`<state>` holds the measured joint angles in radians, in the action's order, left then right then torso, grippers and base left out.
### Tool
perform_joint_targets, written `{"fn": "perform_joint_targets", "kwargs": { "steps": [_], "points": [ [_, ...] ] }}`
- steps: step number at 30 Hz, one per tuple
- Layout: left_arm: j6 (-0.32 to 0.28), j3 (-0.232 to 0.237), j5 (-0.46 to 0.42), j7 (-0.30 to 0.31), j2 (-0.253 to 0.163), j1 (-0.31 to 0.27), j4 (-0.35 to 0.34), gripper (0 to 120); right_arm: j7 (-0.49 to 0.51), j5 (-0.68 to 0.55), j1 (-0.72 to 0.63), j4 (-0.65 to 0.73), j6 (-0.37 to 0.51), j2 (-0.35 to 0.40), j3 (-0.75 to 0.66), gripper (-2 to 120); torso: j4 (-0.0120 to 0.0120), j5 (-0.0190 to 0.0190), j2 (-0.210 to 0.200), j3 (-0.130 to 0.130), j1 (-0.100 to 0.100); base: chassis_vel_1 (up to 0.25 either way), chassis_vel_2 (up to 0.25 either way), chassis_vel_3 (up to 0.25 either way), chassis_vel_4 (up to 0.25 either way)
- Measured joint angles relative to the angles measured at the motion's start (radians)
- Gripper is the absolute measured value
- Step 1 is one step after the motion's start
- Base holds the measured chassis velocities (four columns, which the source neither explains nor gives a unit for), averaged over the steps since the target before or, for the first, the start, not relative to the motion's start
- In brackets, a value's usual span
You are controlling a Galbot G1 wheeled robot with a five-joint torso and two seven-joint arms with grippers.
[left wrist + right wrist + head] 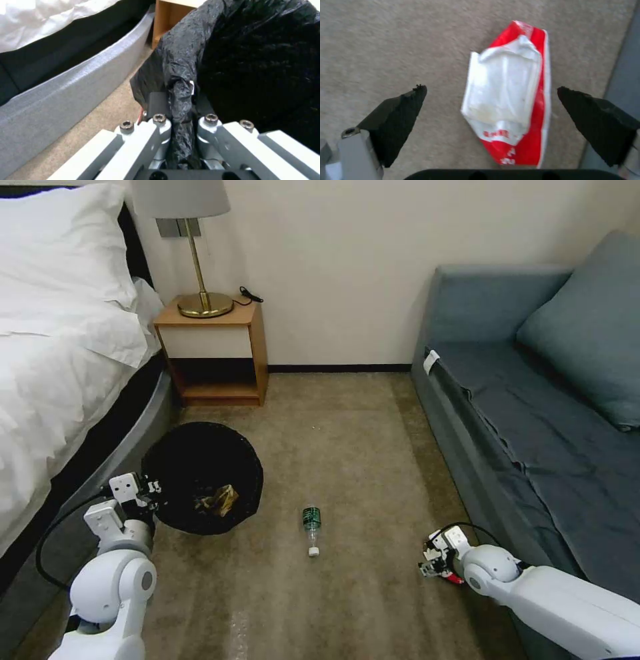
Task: Pick up the trash bin, then pick up the garbage on the floor and place it into the trash bin.
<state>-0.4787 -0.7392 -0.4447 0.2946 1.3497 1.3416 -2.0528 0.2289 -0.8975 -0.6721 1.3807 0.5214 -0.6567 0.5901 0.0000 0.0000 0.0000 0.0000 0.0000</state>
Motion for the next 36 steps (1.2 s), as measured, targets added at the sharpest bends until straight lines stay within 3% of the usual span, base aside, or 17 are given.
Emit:
{"fn": "perform_joint_targets", "kwargs": {
  "steps": [11, 23, 32, 36],
  "points": [
    [0.005, -0.004, 0.000, -0.001, -0.003, 0.002, 0.000, 4, 0.001, 0.046, -0.012, -0.036, 0.001, 0.007, -0.020, 100, -0.0001, 0.0000, 0.000, 0.000, 0.000, 0.000, 0.000, 0.000, 0.000],
    [0.008, -0.006, -0.002, -0.003, -0.005, -0.005, 0.003, 4, -0.016, 0.067, -0.004, -0.121, -0.015, -0.035, -0.004, 99, 0.0002, 0.0000, 0.000, 0.000, 0.000, 0.000, 0.000, 0.000, 0.000],
    [0.008, -0.009, -0.002, -0.003, -0.009, -0.015, 0.017, 4, -0.049, 0.092, 0.002, -0.196, -0.046, -0.068, 0.018, 70, 0.0000, -0.0002, 0.000, 0.000, 0.000, 0.000, 0.000, 0.000, 0.000],
    [0.009, -0.009, -0.002, -0.003, -0.010, -0.020, 0.023, 4, -0.055, 0.097, 0.001, -0.213, -0.056, -0.077, 0.020, 64, 0.0000, -0.0001, 0.000, 0.000, 0.000, 0.000, 0.000, 0.000, 0.000]
  ]
}}
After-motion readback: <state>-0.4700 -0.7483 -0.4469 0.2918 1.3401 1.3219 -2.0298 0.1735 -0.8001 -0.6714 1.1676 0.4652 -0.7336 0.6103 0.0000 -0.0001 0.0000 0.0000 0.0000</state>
